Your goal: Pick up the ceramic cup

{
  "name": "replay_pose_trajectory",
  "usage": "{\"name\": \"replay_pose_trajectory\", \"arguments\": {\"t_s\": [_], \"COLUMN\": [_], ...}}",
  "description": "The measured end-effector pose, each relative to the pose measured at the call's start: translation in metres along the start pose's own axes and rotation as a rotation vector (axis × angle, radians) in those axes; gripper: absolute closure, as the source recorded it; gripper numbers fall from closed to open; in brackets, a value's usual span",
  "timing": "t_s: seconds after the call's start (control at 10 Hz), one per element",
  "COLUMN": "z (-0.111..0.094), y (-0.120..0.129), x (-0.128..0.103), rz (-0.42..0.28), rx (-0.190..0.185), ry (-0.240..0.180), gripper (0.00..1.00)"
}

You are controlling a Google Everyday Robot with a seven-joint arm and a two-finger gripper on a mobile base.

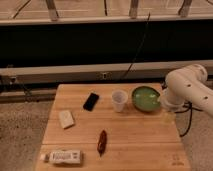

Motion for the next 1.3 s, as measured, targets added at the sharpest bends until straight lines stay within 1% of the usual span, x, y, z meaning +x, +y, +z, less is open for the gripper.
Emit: {"name": "replay_pose_trajectory", "arguments": {"t_s": [0.7, 0.8, 1.1, 1.3], "z": [0.000, -0.002, -0.005, -0.005], "y": [-0.001, -0.006, -0.041, -0.045], "x": [0.000, -0.004, -0.037, -0.042], "rz": [-0.001, -0.017, -0.080, -0.105], "rx": [0.001, 0.012, 0.046, 0.047], "ry": [0.001, 0.011, 0.021, 0.032], "gripper": [0.20, 0.20, 0.20, 0.20]}}
